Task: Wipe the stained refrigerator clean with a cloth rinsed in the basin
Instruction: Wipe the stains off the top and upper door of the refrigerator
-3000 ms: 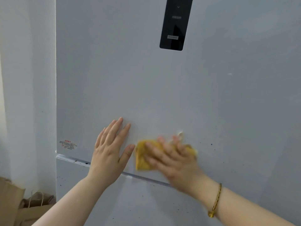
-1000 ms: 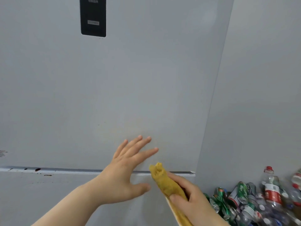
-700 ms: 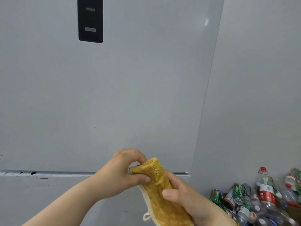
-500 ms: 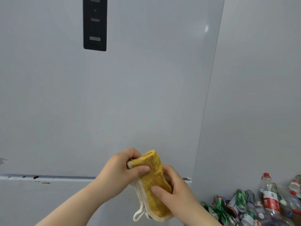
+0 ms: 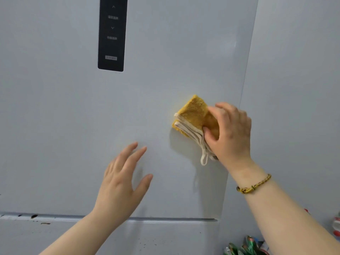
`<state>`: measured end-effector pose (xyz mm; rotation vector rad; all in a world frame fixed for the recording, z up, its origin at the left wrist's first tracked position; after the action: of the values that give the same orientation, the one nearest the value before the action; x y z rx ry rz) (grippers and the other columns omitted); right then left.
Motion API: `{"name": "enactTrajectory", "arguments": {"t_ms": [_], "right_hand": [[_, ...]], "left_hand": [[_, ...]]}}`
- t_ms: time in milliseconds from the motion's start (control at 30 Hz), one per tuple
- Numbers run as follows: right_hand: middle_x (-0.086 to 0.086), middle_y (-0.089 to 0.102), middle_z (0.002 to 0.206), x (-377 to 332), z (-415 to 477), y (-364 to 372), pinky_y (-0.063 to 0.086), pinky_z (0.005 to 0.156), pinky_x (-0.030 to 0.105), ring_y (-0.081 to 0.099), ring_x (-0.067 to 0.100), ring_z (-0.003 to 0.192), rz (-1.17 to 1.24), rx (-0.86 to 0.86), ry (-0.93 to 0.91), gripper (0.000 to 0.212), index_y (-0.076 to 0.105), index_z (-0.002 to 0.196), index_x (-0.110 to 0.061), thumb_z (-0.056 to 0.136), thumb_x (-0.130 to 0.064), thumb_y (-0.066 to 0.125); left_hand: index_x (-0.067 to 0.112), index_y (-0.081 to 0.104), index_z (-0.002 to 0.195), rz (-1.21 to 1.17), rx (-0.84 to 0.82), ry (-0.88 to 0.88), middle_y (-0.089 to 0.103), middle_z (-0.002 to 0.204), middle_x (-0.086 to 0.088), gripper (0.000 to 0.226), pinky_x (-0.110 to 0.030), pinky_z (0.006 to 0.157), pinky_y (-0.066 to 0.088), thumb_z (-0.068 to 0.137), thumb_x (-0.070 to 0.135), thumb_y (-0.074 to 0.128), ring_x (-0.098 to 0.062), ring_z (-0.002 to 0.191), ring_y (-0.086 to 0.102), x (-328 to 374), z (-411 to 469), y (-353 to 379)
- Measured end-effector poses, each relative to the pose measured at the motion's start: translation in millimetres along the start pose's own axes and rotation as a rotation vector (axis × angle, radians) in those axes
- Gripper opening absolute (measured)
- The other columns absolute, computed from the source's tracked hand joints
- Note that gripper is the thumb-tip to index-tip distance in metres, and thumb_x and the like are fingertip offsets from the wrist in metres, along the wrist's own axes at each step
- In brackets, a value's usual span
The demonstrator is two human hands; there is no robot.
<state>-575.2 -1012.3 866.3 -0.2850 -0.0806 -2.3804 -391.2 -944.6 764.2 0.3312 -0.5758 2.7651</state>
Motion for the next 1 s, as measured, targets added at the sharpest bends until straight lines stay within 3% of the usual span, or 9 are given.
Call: {"name": "enactTrajectory", "arguments": {"t_ms": [67,133,233,333,467,600,733,900,1000], "right_hand": [[0.006,0.043,0.115,-7,-1,1,0.029,0.086,0.037,0.039,0.025,0.100,-0.084,0.069,-0.014,0.028,0.043,0.107,-0.017,0.079,-0.016,0.043],[0.011,0.049,0.118,-17,-10,3,0.032,0.089,0.039,0.042,0.028,0.102,-0.042,0.140,-0.034,0.022,0.047,0.106,-0.014,0.096,-0.011,0.027],[0.021,0.049,0.127,-20,-30,16,0.034,0.097,0.043,0.041,0.031,0.116,0.046,0.101,-0.023,0.033,0.047,0.117,-0.010,0.101,-0.022,0.021],[0.013,0.032,0.137,-29,-62,33,0.017,0.111,0.039,0.019,0.025,0.139,0.037,-0.026,-0.062,0.049,0.040,0.126,-0.012,0.095,-0.048,0.026],[0.006,0.020,0.151,-58,-132,43,0.016,0.114,0.040,0.011,0.020,0.143,-0.027,-0.087,-0.301,0.038,0.043,0.125,-0.018,0.095,-0.039,0.034],[0.001,0.035,0.142,-84,-212,50,0.017,0.115,0.038,0.015,0.022,0.143,-0.060,-0.193,-0.642,0.030,0.045,0.124,-0.024,0.096,-0.026,0.034],[0.005,0.010,0.156,-70,-209,49,0.011,0.118,0.039,0.014,0.023,0.143,-0.065,-0.209,-0.806,0.041,0.031,0.137,-0.025,0.096,-0.020,0.035],[0.006,0.036,0.140,-24,-104,26,0.018,0.111,0.039,0.031,0.027,0.133,-0.067,-0.128,-0.636,0.040,0.039,0.132,-0.023,0.094,-0.015,0.036],[0.008,0.035,0.136,-3,-53,18,0.018,0.110,0.039,0.035,0.030,0.125,-0.078,-0.031,-0.245,0.044,0.041,0.128,-0.020,0.084,-0.017,0.046]], "left_hand": [[0.023,0.038,0.126,0.139,0.028,0.011,0.033,0.135,-0.001,0.051,-0.036,0.102,0.030,0.084,0.051,0.035,-0.021,0.121,0.031,-10,-3,0],[0.019,0.037,0.128,0.222,0.022,-0.006,0.027,0.137,-0.007,0.057,-0.032,0.109,0.014,0.090,0.058,0.019,-0.024,0.128,0.022,-20,-3,-1],[0.018,0.034,0.131,0.294,-0.028,-0.043,0.023,0.140,-0.008,0.062,-0.024,0.111,-0.004,0.090,0.059,0.010,-0.019,0.132,0.007,-33,-1,-1],[0.017,0.033,0.132,0.356,-0.073,-0.022,0.022,0.141,-0.010,0.062,-0.025,0.112,-0.006,0.091,0.057,0.011,-0.020,0.133,0.005,-37,-2,3],[0.018,0.030,0.135,0.409,-0.096,-0.002,0.020,0.143,-0.010,0.064,-0.024,0.112,-0.007,0.091,0.058,0.010,-0.020,0.134,0.003,-40,-4,4],[0.017,0.030,0.135,0.420,-0.106,-0.012,0.018,0.143,-0.011,0.066,-0.023,0.111,-0.008,0.090,0.060,0.009,-0.019,0.133,0.001,-43,-6,6],[0.015,0.032,0.135,0.425,-0.109,-0.005,0.019,0.143,-0.011,0.067,-0.022,0.111,-0.009,0.090,0.060,0.011,-0.020,0.134,0.001,-41,-7,7],[0.015,0.032,0.134,0.409,-0.085,0.011,0.019,0.143,-0.011,0.066,-0.022,0.112,-0.009,0.090,0.059,0.011,-0.016,0.138,-0.002,-36,-6,9],[0.018,0.032,0.133,0.371,-0.044,0.029,0.019,0.143,-0.009,0.062,-0.023,0.112,-0.007,0.091,0.058,0.011,-0.016,0.136,0.001,-34,-5,9]]}}
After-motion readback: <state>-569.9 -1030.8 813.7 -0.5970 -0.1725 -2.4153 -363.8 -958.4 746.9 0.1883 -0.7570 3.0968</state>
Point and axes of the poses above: each hand's wrist, its own z-axis towards the middle knuckle, its own y-axis out of the palm, x = y × z, the point moved 10 cm from there along z, towards the middle knuckle
